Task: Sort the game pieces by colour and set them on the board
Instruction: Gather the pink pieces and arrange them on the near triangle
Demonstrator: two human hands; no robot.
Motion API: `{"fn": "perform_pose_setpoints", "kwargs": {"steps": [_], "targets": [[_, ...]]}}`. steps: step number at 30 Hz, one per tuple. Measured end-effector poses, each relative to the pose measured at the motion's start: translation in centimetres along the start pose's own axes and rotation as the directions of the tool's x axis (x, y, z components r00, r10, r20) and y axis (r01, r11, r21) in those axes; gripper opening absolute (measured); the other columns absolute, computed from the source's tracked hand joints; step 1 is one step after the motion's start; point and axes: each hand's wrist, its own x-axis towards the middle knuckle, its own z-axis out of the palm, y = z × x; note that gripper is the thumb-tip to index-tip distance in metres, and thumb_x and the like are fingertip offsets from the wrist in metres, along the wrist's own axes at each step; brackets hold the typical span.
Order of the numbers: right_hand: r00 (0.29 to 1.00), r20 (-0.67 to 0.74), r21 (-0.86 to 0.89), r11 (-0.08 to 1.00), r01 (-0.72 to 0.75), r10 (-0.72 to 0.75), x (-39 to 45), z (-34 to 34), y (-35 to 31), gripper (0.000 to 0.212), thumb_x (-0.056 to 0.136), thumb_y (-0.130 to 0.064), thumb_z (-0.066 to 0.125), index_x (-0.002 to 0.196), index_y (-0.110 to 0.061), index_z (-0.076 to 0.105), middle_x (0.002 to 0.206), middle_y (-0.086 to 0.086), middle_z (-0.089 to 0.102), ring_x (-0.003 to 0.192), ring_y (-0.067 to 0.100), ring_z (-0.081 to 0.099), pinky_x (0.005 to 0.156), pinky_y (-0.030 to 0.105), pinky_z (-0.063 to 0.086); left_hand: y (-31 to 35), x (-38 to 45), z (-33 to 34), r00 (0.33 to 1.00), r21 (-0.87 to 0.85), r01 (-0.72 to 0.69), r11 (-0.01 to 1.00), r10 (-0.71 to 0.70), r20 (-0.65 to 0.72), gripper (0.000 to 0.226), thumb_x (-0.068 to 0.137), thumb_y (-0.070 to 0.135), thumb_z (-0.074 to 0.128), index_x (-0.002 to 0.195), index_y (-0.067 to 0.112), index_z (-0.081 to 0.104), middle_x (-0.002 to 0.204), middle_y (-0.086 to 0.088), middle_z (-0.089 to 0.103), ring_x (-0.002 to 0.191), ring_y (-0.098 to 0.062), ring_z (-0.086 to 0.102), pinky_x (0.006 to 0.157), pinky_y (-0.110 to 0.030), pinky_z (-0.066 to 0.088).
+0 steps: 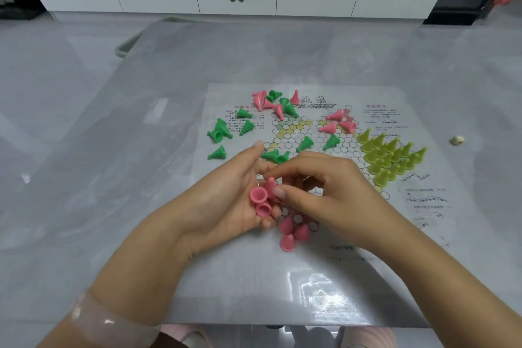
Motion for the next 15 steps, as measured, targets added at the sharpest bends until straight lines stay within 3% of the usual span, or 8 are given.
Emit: {"fn": "perform_pose_setpoints", "kwargs": {"steps": [5, 8, 10, 15], "targets": [[1.000, -0.019, -0.012, 1.000, 0.012, -0.012, 0.2, 0.1, -0.1, 0.015, 0.078, -0.015, 0.069, 0.082, -0.030, 0.068, 0.076, -0.006, 0.065, 0.070, 0.008, 0.059, 0.068, 0.028, 0.050, 0.2, -0.3, 0.0, 1.000, 0.029, -0.016, 0.999, 0.015, 0.014, 0.031, 0.079, 0.039, 0.042, 0.084, 0.009, 0.048, 0.061, -0.004, 0.052, 0.054, -0.016, 0.046, 0.047, -0.025, 0.036], [0.996, -0.081, 0.026, 0.999, -0.022, 0.024, 0.1, -0.7, -0.2, 0.016, 0.079, -0.017, 0.066, 0.077, -0.033, 0.065, 0.075, -0.008, 0.067, 0.071, 0.005, 0.062, 0.069, 0.025, 0.052, 0.5, -0.4, -0.2, 0.996, 0.067, -0.046, 0.997, 0.051, -0.075, 0.013, 0.072, 0.011, 0.047, 0.084, 0.008, 0.051, 0.071, -0.009, 0.054, 0.053, -0.015, 0.047, 0.045, -0.024, 0.036], [0.995, -0.087, -0.010, 0.999, -0.041, 0.040, -0.1, -1.8, -0.1, 0.008, 0.077, -0.021, 0.064, 0.078, -0.028, 0.066, 0.074, -0.010, 0.068, 0.070, 0.002, 0.062, 0.067, 0.019, 0.052, 0.6, -0.3, -0.7, 0.980, 0.095, -0.067, 0.993, 0.083, -0.182, 0.024, 0.072, -0.007, 0.036, 0.085, 0.008, 0.050, 0.074, -0.013, 0.053, 0.053, -0.016, 0.046, 0.043, -0.022, 0.036], [0.988, 0.119, -0.303, 0.951, -0.055, 0.095, -2.0, -4.3, 0.7, 0.011, 0.078, -0.022, 0.064, 0.078, -0.034, 0.066, 0.075, -0.019, 0.067, 0.075, -0.005, 0.060, 0.070, 0.016, 0.049, 0.8, -0.1, -1.7, 0.931, 0.105, -0.136, 0.985, 0.163, -0.326, 0.030, 0.079, -0.016, 0.033, 0.087, 0.008, 0.051, 0.078, -0.013, 0.055, 0.058, -0.015, 0.045, 0.041, -0.019, 0.041]]}}
